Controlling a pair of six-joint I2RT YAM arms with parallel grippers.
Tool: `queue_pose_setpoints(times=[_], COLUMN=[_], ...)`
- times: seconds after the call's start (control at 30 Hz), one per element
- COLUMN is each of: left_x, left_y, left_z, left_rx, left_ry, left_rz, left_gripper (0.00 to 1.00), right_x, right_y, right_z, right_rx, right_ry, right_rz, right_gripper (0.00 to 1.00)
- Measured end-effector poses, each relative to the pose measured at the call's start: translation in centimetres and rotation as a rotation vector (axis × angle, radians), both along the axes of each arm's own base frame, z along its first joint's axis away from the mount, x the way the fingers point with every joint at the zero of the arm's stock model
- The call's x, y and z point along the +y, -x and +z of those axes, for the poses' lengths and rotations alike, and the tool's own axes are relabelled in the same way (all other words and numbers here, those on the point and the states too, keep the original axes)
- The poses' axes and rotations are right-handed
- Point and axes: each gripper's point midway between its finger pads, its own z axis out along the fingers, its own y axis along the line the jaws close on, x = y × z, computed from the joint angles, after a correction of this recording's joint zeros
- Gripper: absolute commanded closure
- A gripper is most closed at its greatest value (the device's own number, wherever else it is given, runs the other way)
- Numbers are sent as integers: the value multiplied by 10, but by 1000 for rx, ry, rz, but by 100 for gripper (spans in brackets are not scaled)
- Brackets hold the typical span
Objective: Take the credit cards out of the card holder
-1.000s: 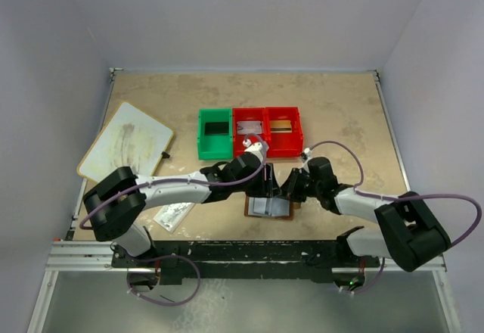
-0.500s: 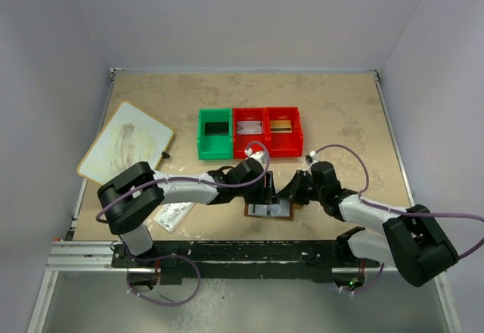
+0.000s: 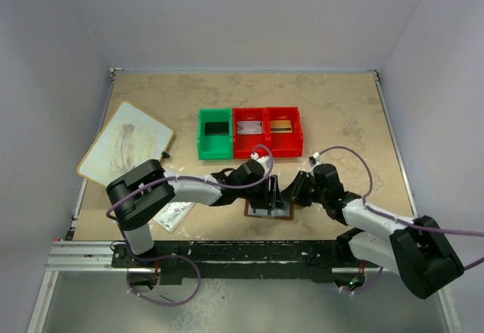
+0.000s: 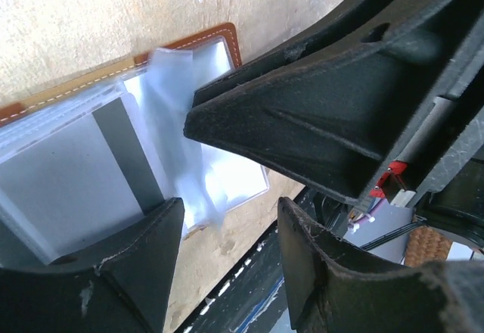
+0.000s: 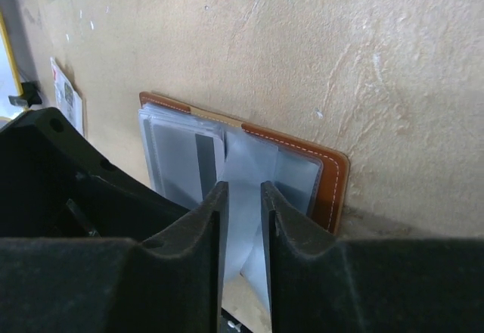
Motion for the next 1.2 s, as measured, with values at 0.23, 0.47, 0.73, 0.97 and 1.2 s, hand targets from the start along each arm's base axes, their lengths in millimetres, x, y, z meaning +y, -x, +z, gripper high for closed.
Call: queue_pose_setpoints(times=[0.23,0.47,0.73,0.97,1.2], left_x=[-16,-40,-46,-26,6], left_y=[-5,-3,7,-4,-14], left_z=[2,-2,-5,34,87], left_rx=[2,10,-4,-140,-269], left_ry=[29,49,41,-7,30], left_rz=[-19,-60,-109,-80,15], left_gripper=[49,49,50,49,50], right_x=[-24,-53,-59,-22,9], right_y=[-4,-14,-19,-18,-9], right_z=[11,24,37,56,44], right_rx=[-35,-19,-25,-73,-52], right_ry=[78,173,198,63,-24], right_rz=[-116,-305,-336,-154,42], right_gripper=[50,49,57,63,69])
